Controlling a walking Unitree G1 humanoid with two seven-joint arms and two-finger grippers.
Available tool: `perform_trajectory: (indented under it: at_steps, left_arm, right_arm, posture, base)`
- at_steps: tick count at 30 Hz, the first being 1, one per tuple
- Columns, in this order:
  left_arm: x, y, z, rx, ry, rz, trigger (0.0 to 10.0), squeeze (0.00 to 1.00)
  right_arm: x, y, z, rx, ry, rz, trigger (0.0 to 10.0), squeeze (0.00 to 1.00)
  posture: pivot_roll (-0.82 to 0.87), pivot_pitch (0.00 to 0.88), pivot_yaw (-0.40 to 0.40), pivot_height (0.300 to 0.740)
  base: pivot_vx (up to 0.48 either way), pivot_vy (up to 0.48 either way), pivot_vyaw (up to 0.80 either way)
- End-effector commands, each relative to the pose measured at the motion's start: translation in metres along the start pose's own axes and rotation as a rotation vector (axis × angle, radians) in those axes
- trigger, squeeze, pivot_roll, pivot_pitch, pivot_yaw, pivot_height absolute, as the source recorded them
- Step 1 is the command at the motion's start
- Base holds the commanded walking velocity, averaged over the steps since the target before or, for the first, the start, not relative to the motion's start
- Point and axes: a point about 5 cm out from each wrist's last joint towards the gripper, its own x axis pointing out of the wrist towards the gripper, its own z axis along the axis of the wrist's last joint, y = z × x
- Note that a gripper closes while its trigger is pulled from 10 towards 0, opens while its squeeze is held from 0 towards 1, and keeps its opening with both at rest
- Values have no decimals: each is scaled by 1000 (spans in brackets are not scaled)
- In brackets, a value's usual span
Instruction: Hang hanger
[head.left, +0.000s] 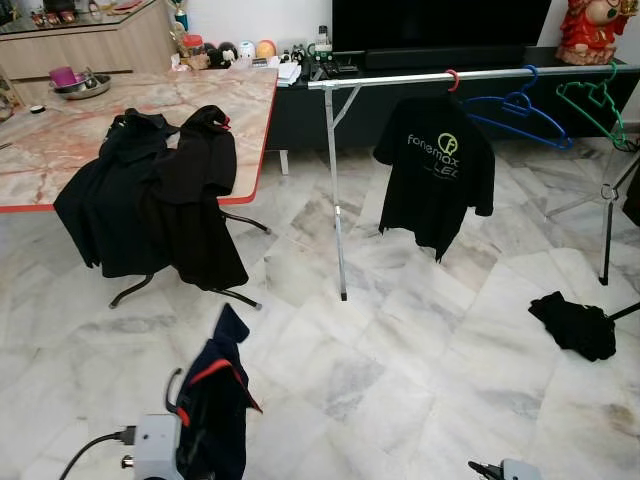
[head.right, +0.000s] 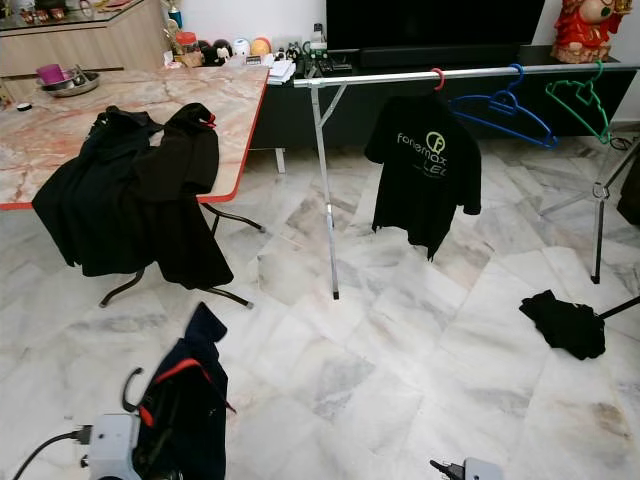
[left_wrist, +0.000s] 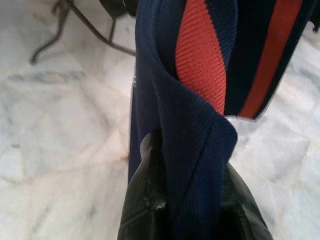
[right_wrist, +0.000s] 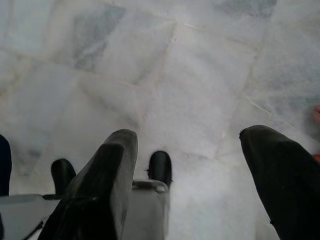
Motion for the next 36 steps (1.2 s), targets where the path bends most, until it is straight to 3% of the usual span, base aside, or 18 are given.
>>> perform_trajectory:
  at_steps: [1, 36]
  left_arm:
    - [-4, 5, 2, -10, -14, 29, 10000, 0]
    - [2, -5, 8, -57, 2, -8, 10000, 0]
  right_arm:
    - [-2, -1, -13, -46, 56, 9, 10000, 0]
    - [-1, 8, -12, -131, 72, 63, 10000, 0]
  posture:
    - [97, 129, 24, 740]
    - [102, 95, 38, 740]
  base:
    - [0, 0, 0]
    - [284, 0, 0]
